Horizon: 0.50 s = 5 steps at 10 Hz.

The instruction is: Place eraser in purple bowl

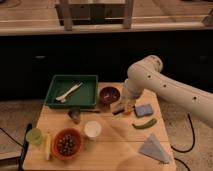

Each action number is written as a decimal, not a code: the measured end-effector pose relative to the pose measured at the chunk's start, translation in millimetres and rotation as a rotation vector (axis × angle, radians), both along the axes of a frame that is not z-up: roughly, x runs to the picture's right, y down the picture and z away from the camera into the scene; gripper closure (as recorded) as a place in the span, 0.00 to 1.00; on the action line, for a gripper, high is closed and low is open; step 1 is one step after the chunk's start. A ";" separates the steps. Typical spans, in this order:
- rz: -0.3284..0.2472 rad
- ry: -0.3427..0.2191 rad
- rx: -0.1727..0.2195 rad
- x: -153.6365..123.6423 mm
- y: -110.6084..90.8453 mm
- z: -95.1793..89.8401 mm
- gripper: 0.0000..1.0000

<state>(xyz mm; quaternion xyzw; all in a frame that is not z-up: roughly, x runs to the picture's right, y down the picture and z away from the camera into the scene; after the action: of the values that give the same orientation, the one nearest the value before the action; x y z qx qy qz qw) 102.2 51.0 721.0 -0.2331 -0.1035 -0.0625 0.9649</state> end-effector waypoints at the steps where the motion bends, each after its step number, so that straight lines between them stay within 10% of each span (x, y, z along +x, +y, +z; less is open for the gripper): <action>1: -0.005 -0.004 0.001 -2.7 -2.9 1.2 0.99; 5: -0.019 -0.013 0.011 -7.5 -15.3 6.3 0.99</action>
<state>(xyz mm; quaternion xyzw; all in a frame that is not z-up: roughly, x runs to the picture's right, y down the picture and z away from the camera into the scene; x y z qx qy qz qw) 94.8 35.7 727.3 -0.2283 -0.1071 -0.0738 0.9649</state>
